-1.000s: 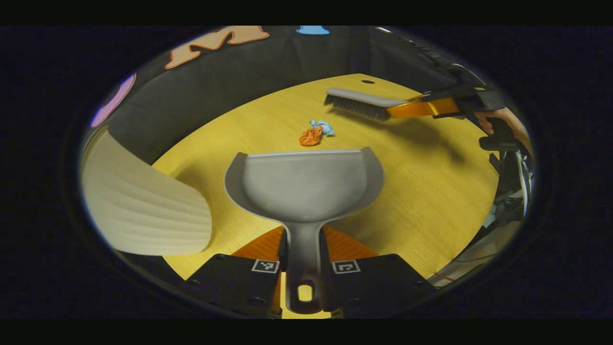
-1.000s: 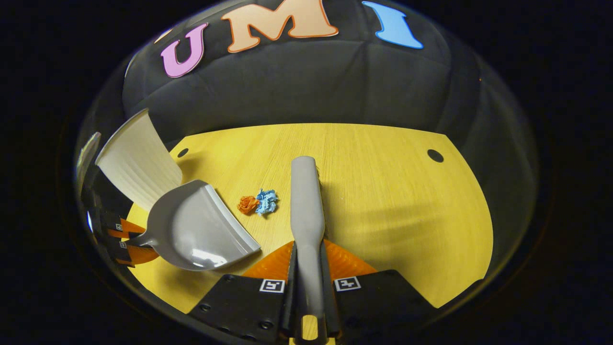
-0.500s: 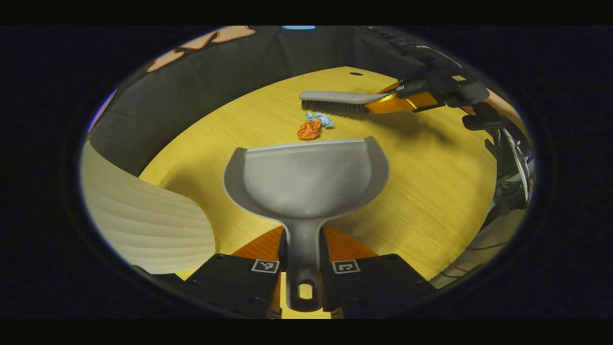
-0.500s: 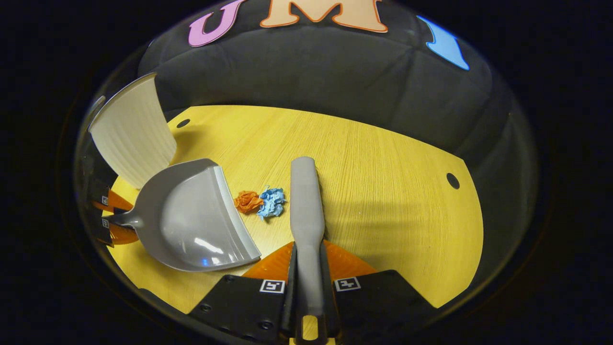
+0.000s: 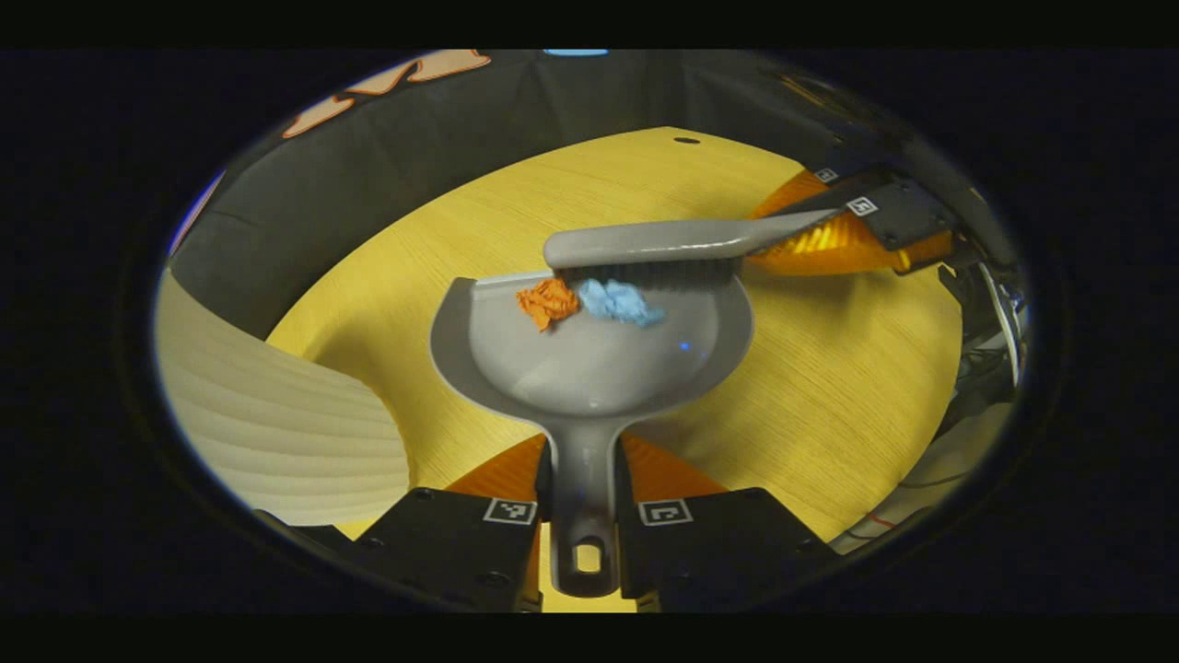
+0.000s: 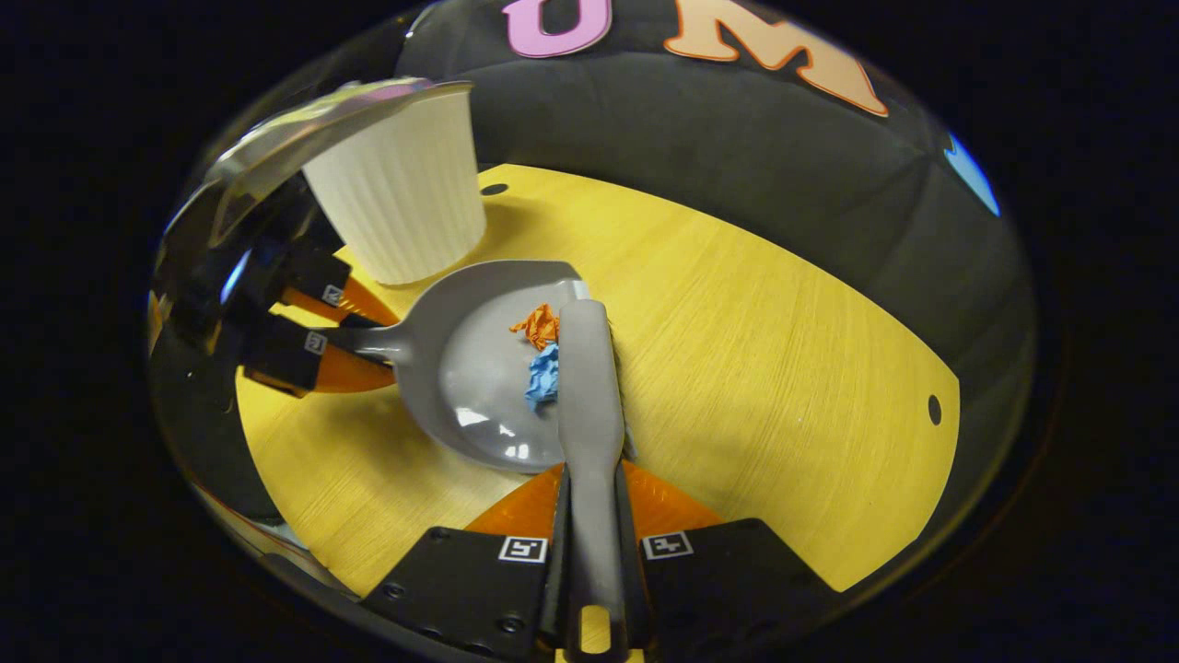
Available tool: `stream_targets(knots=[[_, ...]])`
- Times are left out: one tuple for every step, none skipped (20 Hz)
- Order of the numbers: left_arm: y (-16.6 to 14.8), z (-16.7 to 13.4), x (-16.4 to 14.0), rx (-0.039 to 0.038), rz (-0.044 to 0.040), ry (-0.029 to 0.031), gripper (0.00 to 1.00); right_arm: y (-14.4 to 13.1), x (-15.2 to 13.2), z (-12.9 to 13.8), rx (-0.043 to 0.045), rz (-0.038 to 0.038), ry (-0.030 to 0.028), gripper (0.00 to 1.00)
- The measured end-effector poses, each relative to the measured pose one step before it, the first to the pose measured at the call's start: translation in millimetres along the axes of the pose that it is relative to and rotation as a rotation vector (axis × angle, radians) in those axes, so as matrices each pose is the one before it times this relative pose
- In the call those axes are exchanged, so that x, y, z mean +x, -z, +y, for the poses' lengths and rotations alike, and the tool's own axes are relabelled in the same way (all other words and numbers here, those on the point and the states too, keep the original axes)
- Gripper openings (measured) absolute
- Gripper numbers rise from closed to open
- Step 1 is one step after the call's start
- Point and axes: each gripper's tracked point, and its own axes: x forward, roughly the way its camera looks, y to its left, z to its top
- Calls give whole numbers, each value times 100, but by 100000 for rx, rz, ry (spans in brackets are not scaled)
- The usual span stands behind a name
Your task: Pick up the small broom and dustpan from the desktop, sweep the trash into the dustpan with the broom, and then empty the trash into the garbage bin.
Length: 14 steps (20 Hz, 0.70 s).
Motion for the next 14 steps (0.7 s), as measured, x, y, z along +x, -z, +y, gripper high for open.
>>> stream_targets(knots=[[-469, -305, 250, -2380, -4085, -1132, 26, -307, -675, 281, 2388, -3005, -1, 22], [-517, -262, 593, -2314, -4614, -1457, 26, -890, -1394, -295, 3421, -4299, 896, 22], [-629, -488, 522, -2286, -4991, -1177, 28, -1139, -1927, -540, 4818, -4483, 855, 22], [15, -291, 523, -2977, -1404, 14, 27, -580, -1790, -412, 5882, -4412, 528, 22], [-57, -642, -124, -4251, -738, 746, 27, -692, -1364, -635, 6045, -4104, 724, 23], [-106, -586, -274, -3902, -445, 464, 27, -692, -999, -664, 4653, -3436, 820, 22], [-420, -461, -200, -3581, -1967, 148, 25, -622, -824, -960, 2603, -2783, 1834, 22], [-260, -436, -380, -3058, -1341, -478, 26, -158, 239, -755, 1336, -2189, 2379, 22], [-570, -7, -512, -1694, -2382, -1092, 27, -112, -623, -882, 607, -2145, 2026, 22], [60, 247, 86, -1293, -1479, -2257, 26, 244, -587, -999, 764, -2130, 1152, 22], [-110, -119, 94, -1011, -2065, -3048, 26, 117, -815, -810, 1498, -2028, 38, 22], [-212, -549, -137, -1214, -753, -2822, 25, 340, -421, -725, 2016, -1311, -879, 22], [-91, -412, -115, -1716, 581, -2425, 26, 301, -320, -544, 1964, -876, -1109, 22], [-33, -192, 350, -1405, 1626, -1935, 27, 354, -405, -929, 1726, -249, -1298, 22]])
